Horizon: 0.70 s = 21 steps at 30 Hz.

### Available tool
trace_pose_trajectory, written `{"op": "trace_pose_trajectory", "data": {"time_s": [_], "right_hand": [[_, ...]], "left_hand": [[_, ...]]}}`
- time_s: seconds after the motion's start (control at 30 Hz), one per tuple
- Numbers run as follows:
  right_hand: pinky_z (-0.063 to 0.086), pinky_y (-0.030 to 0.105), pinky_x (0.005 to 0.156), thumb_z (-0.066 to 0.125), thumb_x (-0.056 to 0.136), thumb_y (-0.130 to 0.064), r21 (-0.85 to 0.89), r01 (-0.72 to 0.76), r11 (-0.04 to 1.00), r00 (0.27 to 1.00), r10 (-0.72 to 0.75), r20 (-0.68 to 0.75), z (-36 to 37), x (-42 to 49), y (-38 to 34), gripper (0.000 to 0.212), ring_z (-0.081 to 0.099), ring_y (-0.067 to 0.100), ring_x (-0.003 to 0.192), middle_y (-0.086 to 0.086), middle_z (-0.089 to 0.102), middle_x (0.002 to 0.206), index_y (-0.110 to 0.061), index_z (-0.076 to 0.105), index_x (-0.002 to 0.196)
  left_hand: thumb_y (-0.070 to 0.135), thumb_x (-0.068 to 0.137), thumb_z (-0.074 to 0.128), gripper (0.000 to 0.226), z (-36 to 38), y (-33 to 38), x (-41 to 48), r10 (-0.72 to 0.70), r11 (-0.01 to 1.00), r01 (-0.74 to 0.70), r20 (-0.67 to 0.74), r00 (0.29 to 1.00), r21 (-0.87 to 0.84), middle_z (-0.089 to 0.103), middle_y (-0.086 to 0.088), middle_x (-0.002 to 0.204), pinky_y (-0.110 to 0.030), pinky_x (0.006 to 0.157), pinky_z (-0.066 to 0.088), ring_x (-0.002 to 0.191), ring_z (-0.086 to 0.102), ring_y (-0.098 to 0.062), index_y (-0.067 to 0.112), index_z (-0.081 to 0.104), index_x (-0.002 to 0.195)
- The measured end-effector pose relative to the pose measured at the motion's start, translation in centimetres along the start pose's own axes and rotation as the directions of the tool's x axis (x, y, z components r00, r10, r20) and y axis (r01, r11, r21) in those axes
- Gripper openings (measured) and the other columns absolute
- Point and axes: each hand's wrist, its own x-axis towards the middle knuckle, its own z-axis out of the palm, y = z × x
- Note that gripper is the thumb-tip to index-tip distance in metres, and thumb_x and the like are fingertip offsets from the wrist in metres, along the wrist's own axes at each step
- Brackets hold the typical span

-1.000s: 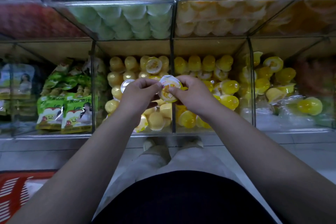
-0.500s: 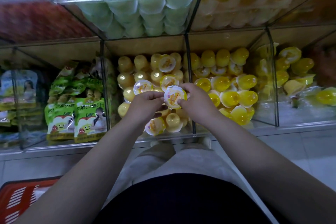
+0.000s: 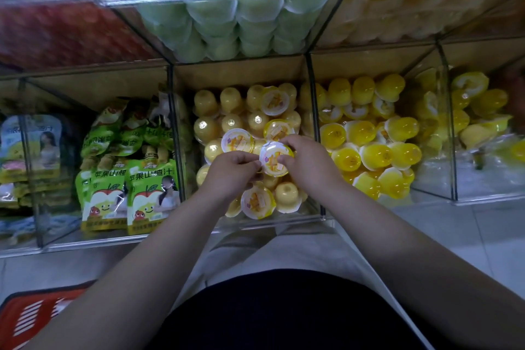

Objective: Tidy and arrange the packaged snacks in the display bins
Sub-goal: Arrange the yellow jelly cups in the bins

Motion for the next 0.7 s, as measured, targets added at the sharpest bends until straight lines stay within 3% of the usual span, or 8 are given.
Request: {"op": "trace_pose_trajectory", "data": {"time_s": [0.23,0.4,0.5,0.57,0.63,0.7], "right_hand": [[0.045,0.035,0.092,0.066,0.090,-0.019,-0.063,-0.046,0.997,0.999,0.048,0.023,-0.1,1.2,-0.3,0.035,0.057,0.027,0.111,0.011,0.058,0.125,-0.014,0.062,0.124],[0.042,0.032,0.092,0.067,0.090,-0.023,-0.081,-0.069,0.994,0.997,0.071,0.023,0.1,1.0,-0.3,0.036,0.056,0.025,0.112,0.009,0.054,0.127,-0.015,0.059,0.124],[0.048,0.032,0.086,0.071,0.086,-0.022,0.103,-0.098,0.990,0.995,0.098,0.007,0.3,0.8,-0.3,0.024,0.060,0.021,0.102,0.002,0.060,0.114,-0.020,0.061,0.108],[0.055,0.040,0.083,0.072,0.085,-0.018,0.278,-0.129,0.952,0.991,0.129,0.017,0.5,0.4,-0.5,0.017,0.064,0.021,0.092,-0.005,0.060,0.100,-0.023,0.057,0.092],[0.057,0.044,0.079,0.073,0.084,-0.014,0.363,-0.142,0.921,0.990,0.139,0.034,0.7,0.4,-0.7,0.022,0.065,0.021,0.081,-0.007,0.059,0.088,-0.026,0.055,0.079],[0.055,0.037,0.076,0.074,0.082,-0.010,0.375,-0.107,0.921,0.994,0.101,0.034,0.9,0.5,-0.9,0.028,0.061,0.014,0.070,-0.009,0.058,0.078,-0.028,0.054,0.072]], "left_hand": [[0.012,0.091,0.064,0.013,-0.2,-0.3,1.1,0.005,0.998,-0.006,0.006,1.000,0.061,0.067,-0.010,0.078,-0.044,0.084,0.055,0.077,0.061,-0.021,0.014,0.067,0.079],[0.018,0.089,0.068,0.012,0.6,-0.3,1.7,0.038,0.992,-0.037,-0.005,0.999,0.120,0.067,-0.007,0.074,-0.026,0.060,0.049,0.060,0.058,-0.011,0.007,0.065,0.085],[0.017,0.090,0.067,0.013,0.1,-0.4,1.8,0.057,0.991,-0.055,-0.017,0.998,0.122,0.066,-0.008,0.072,-0.029,0.062,0.049,0.065,0.060,-0.018,0.008,0.062,0.082],[0.017,0.092,0.063,0.012,-0.6,-0.4,1.8,0.038,0.999,-0.038,-0.022,0.999,0.025,0.065,-0.009,0.075,-0.030,0.062,0.054,0.071,0.062,-0.021,0.009,0.061,0.084],[0.020,0.095,0.059,0.017,-1.4,0.0,1.8,0.002,0.997,-0.004,-0.023,1.000,-0.079,0.066,-0.006,0.077,-0.025,0.058,0.053,0.073,0.063,-0.021,0.012,0.061,0.080],[0.025,0.098,0.055,0.026,-2.1,0.4,1.8,-0.009,0.992,0.006,-0.027,1.000,-0.129,0.066,-0.001,0.077,-0.028,0.065,0.053,0.071,0.064,-0.019,0.015,0.060,0.075]]}}
